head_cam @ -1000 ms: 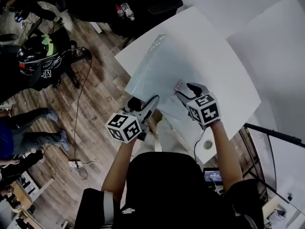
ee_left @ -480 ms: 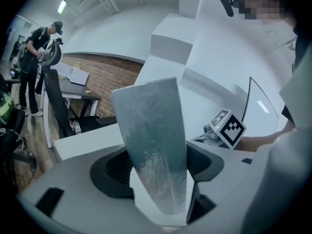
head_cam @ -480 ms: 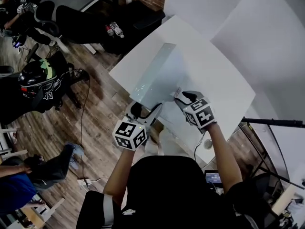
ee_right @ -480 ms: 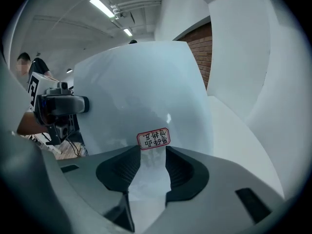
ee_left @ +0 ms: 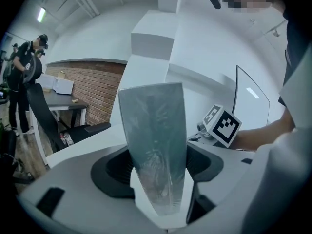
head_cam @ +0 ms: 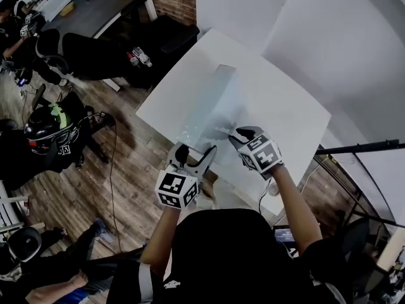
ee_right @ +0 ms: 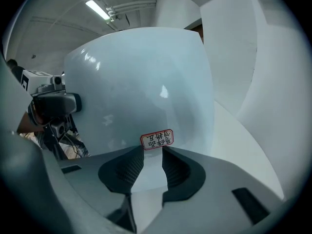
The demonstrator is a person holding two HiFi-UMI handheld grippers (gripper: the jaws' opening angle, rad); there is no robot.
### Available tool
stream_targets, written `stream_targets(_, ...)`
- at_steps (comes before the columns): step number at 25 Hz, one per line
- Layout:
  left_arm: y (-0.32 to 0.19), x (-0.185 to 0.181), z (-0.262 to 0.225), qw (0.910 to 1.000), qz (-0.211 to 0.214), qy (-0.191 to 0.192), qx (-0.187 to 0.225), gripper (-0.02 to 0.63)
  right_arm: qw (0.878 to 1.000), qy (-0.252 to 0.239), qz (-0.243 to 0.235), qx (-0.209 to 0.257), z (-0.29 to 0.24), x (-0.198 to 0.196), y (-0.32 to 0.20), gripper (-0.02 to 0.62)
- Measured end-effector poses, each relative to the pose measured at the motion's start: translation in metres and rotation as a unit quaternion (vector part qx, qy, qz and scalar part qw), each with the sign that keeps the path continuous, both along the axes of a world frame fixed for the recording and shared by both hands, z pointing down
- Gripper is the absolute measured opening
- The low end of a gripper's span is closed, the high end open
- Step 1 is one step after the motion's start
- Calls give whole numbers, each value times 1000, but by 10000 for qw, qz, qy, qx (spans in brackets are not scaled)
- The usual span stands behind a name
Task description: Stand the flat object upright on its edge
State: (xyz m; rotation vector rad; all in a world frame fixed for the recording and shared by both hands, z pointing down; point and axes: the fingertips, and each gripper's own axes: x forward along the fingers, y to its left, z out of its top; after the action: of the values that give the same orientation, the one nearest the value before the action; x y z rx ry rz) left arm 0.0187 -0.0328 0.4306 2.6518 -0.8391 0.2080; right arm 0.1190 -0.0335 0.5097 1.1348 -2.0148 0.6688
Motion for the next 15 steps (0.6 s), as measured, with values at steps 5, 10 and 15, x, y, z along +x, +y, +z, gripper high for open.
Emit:
stream_targets(5, 8, 16, -6, 9995, 262, -31, 143, 314, 9998, 167, 66, -8, 3, 13, 3, 144)
stream_targets(10, 15, 36, -12, 9986, 482, -20, 217, 309, 9993, 132, 339, 6, -1, 30, 6, 138)
stream_targets(15, 25, 56, -15, 9966, 717, -126, 372, 308, 9986, 35, 525, -34, 1, 45, 11, 135)
